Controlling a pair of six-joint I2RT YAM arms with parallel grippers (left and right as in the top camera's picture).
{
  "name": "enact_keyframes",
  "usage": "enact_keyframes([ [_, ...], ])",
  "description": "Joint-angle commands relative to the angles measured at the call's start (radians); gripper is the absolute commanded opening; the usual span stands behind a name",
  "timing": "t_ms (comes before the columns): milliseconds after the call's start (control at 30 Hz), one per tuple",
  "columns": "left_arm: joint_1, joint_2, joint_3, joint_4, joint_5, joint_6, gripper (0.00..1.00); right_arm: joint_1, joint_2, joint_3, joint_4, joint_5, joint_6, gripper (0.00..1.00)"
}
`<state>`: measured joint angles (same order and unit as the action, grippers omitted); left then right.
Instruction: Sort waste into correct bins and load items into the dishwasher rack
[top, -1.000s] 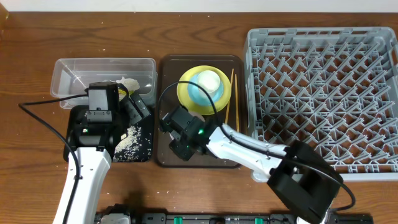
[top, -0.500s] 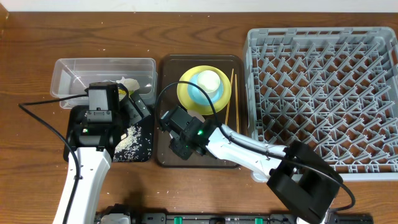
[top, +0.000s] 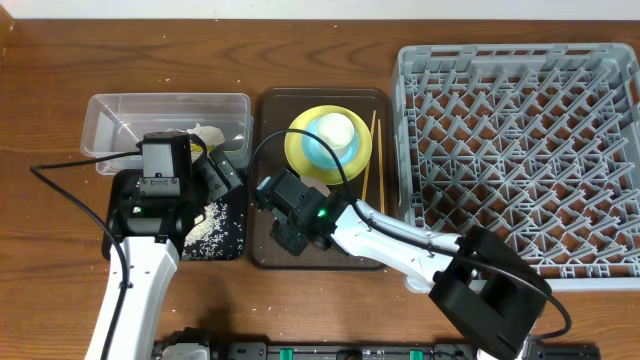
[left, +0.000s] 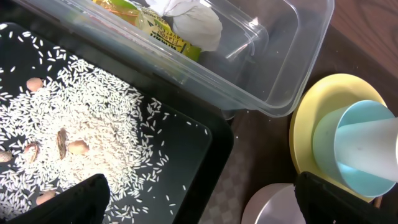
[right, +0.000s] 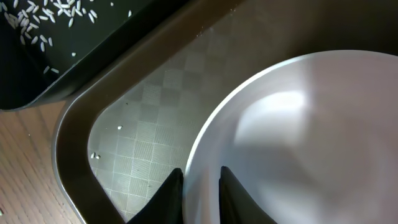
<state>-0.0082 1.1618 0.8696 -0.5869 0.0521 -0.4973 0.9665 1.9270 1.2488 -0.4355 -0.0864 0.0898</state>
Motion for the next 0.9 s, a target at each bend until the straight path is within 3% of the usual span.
enact_keyframes([
  [0, 0.003, 0.000, 0.015, -0.003, -0.011, -0.002, 0.97, 0.008, 0.006, 0.016, 0.001, 0.011, -0.009, 0.22],
  [100, 0.003, 0.000, 0.015, -0.003, -0.012, -0.002, 0.97, 0.008, 0.006, 0.016, 0.001, 0.007, -0.009, 0.28],
  [300, 0.003, 0.000, 0.015, -0.003, -0.012, -0.002, 0.97, 0.008, -0.021, 0.028, -0.004, 0.007, -0.009, 0.30],
  [533, 0.003, 0.000, 0.015, -0.003, -0.012, -0.002, 0.98, -0.013, -0.148, 0.065, -0.003, 0.077, -0.007, 0.36],
  [833, 0.003, 0.000, 0.015, -0.003, -0.011, -0.002, 0.98, -0.152, -0.315, 0.065, -0.150, 0.217, 0.253, 0.34],
  [867, 0.003, 0.000, 0.015, -0.003, -0.011, -0.002, 0.98, -0.175, -0.322, 0.065, -0.176, 0.217, 0.276, 0.41],
])
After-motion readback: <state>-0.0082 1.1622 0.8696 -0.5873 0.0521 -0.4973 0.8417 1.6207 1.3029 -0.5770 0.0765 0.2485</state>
